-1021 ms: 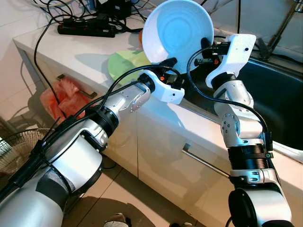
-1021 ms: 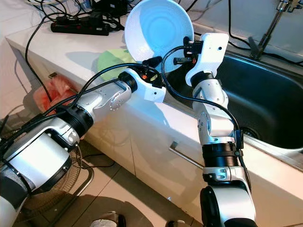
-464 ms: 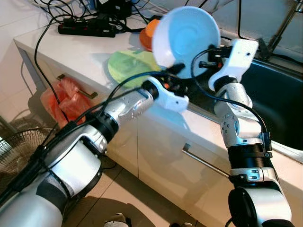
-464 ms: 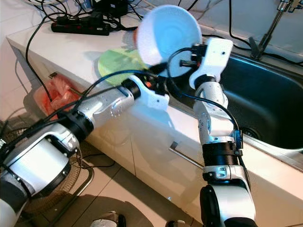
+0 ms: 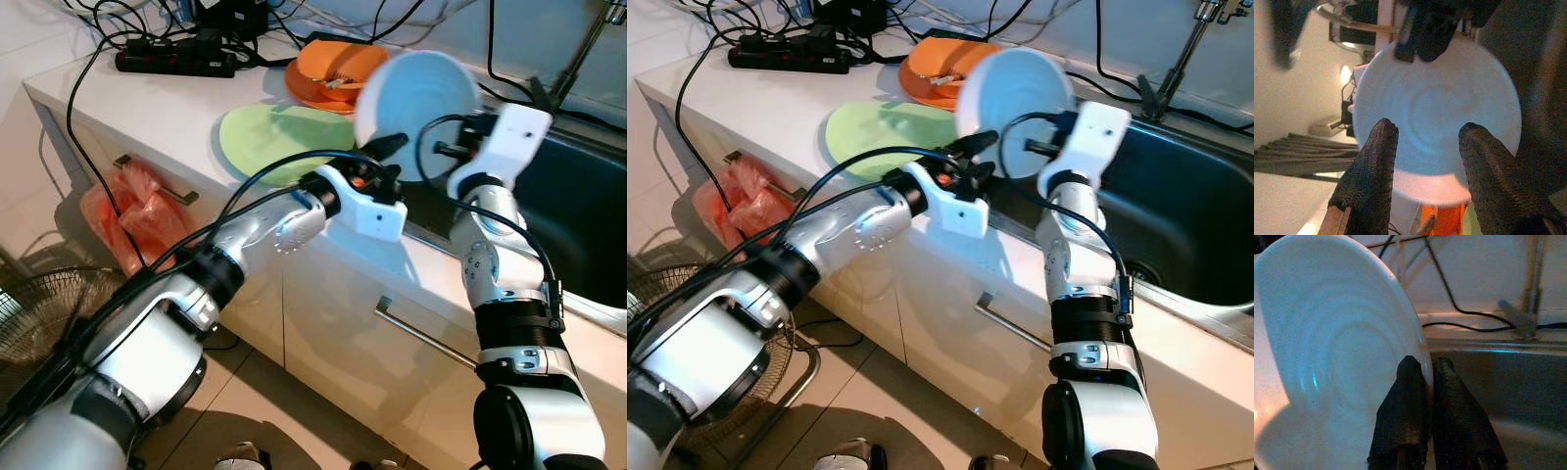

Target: Kitchen organization

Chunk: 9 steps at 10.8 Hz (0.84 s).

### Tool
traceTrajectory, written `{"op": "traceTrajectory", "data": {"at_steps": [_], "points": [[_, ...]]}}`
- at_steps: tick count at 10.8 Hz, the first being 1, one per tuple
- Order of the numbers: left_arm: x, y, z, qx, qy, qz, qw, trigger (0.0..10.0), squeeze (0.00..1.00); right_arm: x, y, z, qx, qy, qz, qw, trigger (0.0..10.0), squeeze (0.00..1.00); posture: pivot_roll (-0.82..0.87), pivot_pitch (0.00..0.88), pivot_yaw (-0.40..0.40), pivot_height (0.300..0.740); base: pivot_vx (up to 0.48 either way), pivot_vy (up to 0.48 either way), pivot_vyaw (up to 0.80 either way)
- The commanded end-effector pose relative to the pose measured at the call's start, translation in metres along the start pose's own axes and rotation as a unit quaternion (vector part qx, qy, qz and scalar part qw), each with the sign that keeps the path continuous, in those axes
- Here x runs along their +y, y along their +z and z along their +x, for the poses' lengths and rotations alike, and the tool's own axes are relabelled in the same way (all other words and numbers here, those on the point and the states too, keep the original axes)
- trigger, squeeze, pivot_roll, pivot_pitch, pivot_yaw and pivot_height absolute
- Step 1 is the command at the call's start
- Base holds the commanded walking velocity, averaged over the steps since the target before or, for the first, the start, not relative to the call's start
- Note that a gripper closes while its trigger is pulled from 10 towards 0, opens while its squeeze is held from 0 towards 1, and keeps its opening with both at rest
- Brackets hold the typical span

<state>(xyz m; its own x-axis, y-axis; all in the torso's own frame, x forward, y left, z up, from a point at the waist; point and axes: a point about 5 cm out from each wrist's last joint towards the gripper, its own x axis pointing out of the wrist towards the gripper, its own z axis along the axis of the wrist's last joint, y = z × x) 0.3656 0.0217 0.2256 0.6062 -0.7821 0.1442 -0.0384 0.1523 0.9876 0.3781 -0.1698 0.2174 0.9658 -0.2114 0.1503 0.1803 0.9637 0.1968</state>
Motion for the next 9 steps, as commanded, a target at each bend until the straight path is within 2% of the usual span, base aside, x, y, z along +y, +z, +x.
{"op": "traceTrajectory", "data": {"at_steps": [1,2,3,4,5,6,7,9], "points": [[0.005,0.001,-0.002,-0.002,0.014,-0.039,0.999,10.0,0.0,-0.005,0.015,0.004,-0.033,-0.022,0.003,0.999,0.0,0.0,0.04,0.023,-0.011,0.74,0.0,0.0,0.0],[0.007,-0.005,-0.006,0.025,0.047,-0.134,0.99,10.0,0.0,-0.01,0.013,0.005,-0.03,-0.036,-0.001,0.999,0.0,0.0,0.04,0.023,-0.011,0.74,0.0,0.0,0.0],[0.005,-0.018,-0.014,0.07,0.078,-0.211,0.972,10.0,0.0,-0.015,0.011,0.005,-0.034,-0.048,-0.012,0.998,0.0,0.0,0.04,0.024,-0.01,0.74,0.0,0.0,0.0],[0.003,-0.029,-0.023,0.102,0.108,-0.277,0.949,10.0,0.0,-0.019,0.007,0.004,-0.034,-0.053,-0.031,0.998,0.0,0.0,0.04,0.026,-0.007,0.74,0.0,0.0,0.0],[0.003,-0.04,-0.033,0.129,0.158,-0.354,0.913,10.0,0.0,-0.023,0.002,0.004,-0.033,-0.057,-0.046,0.997,0.0,0.0,0.04,0.028,-0.007,0.74,0.0,0.0,0.0],[0.004,-0.045,-0.039,0.139,0.184,-0.389,0.892,10.0,0.0,-0.025,-0.001,0.003,-0.034,-0.057,-0.052,0.996,0.0,0.0,0.04,0.029,-0.008,0.74,0.0,0.0,0.0],[0.003,-0.054,-0.05,0.155,0.226,-0.446,0.852,10.0,0.0,-0.029,-0.007,0.001,-0.035,-0.06,-0.06,0.996,0.0,0.0,0.04,0.029,-0.008,0.74,0.0,0.0,0.0],[-0.007,-0.062,-0.068,0.17,0.273,-0.498,0.805,10.0,0.0,-0.039,-0.022,-0.003,-0.036,-0.061,-0.1,0.992,0.0,0.0,0.04,0.029,-0.008,0.74,0.0,0.0,0.0]]}}
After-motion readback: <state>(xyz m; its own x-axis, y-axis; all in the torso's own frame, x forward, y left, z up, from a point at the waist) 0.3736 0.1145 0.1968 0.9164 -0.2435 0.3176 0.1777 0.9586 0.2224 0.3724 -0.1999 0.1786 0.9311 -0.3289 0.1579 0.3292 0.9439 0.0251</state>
